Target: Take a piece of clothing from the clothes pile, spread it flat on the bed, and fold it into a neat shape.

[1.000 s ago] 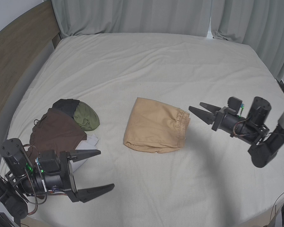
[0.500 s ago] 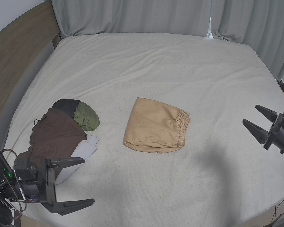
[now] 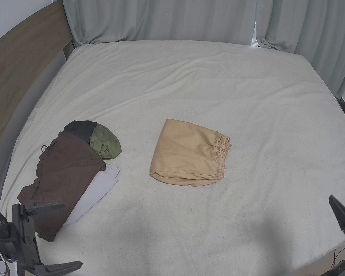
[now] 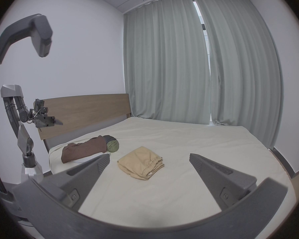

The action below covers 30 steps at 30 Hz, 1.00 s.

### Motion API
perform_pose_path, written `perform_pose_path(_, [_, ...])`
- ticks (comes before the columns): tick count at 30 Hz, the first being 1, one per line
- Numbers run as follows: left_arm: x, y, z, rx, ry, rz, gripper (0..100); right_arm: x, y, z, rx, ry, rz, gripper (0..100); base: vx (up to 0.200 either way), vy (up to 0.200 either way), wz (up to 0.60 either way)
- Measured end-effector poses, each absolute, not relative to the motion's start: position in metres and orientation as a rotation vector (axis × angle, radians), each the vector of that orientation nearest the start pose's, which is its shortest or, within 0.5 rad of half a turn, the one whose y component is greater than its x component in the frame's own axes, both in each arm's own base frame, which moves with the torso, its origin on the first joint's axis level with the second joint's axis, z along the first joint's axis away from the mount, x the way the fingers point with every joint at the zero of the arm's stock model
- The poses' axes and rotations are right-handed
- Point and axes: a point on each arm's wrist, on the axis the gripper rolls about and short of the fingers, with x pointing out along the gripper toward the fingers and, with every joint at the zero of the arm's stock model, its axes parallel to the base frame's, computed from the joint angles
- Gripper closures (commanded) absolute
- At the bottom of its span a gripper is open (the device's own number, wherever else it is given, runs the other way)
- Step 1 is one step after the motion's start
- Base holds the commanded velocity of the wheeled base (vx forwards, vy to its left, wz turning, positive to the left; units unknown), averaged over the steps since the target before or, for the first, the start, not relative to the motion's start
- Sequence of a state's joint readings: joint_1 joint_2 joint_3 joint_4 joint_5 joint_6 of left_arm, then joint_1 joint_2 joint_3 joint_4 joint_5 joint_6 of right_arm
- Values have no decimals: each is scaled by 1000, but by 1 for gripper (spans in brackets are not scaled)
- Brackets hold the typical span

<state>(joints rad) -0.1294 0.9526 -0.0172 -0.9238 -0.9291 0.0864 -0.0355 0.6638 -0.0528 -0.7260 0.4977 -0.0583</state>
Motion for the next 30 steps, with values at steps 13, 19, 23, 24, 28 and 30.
perform_pose_path(13, [19, -20, 136, 121, -112, -1038, 0, -12, 9, 105, -34, -77, 332, 0, 0, 0, 0])
perform_pose_path(19, [-9, -16, 117, 134, -130, -977, 0, -16, 6, 95, -39, -52, 166, 0, 0, 0, 0])
perform_pose_path(23, [-17, -13, 107, 135, -135, -808, 0, -17, 4, 92, -56, -40, 72, 0, 0, 0, 0])
perform_pose_path(24, [-18, -12, 104, 131, -125, -753, 0, -18, 4, 92, -57, -37, 59, 0, 0, 0, 0])
perform_pose_path(28, [-18, -7, 97, 89, -74, -509, 0, -18, 3, 90, -56, -28, 25, 0, 0, 0, 0])
perform_pose_path(30, [-17, -5, 95, 66, -52, -412, 0, -18, 3, 90, -58, -24, 22, 0, 0, 0, 0])
